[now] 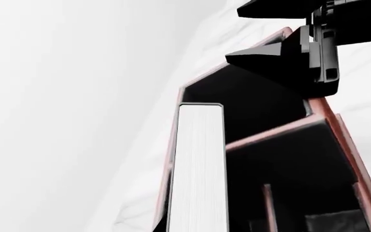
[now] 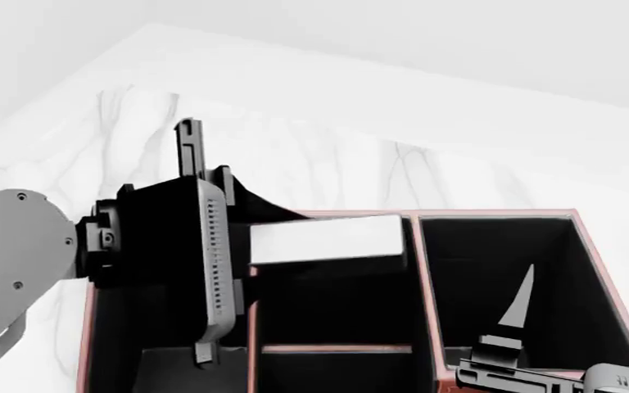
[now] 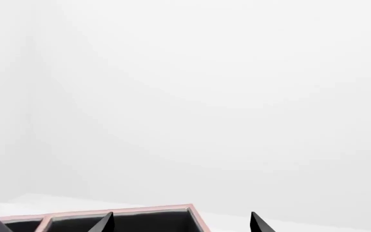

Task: Pick up the book and place it in the front compartment of the caddy.

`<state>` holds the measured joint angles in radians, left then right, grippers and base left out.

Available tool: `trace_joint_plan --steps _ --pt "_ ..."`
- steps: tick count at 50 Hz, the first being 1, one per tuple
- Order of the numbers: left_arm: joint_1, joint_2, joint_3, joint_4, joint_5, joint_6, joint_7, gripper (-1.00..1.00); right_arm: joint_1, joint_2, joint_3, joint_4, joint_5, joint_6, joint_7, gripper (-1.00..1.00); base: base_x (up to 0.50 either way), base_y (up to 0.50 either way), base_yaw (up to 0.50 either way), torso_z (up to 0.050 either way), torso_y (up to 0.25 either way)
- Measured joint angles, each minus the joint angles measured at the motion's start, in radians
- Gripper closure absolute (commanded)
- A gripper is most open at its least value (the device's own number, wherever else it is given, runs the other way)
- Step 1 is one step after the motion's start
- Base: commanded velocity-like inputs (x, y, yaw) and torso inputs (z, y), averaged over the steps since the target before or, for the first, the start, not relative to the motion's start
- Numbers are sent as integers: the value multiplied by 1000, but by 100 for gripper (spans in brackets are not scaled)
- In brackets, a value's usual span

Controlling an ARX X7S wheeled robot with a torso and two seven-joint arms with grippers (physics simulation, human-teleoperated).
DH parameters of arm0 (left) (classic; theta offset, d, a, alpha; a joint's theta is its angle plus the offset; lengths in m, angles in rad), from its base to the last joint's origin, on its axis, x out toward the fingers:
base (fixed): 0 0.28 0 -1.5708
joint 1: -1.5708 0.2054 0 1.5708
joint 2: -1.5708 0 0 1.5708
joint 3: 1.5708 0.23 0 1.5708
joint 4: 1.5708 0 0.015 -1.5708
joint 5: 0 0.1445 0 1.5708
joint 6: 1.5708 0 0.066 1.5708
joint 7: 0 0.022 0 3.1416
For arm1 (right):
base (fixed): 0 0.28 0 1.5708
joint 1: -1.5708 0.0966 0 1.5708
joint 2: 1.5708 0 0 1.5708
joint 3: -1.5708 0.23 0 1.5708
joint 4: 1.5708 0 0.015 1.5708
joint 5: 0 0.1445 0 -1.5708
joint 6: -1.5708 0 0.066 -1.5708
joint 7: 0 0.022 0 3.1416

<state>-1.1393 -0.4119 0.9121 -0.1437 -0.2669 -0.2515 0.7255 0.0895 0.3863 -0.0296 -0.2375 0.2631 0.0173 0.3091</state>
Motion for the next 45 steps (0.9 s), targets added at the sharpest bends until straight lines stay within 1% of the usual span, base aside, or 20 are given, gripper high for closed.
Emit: trace_joint_plan --steps 12,29,38,45 --pt "-26 41 7 -95 -40 -35 51 100 0 1 3 8 2 -11 -10 -100 0 0 0 0 0" --pt "-46 105 24 -258 -67 -13 125 100 -1 3 13 19 12 -23 -34 -100 1 -1 -4 0 0" --pt "-54 146 36 -366 -66 33 164 100 -1 3 12 23 11 -31 -34 -100 0 -1 -4 0 0" --pt "-60 191 50 -504 -52 100 194 100 -1 3 9 27 9 -38 -31 -100 0 0 -2 0 0"
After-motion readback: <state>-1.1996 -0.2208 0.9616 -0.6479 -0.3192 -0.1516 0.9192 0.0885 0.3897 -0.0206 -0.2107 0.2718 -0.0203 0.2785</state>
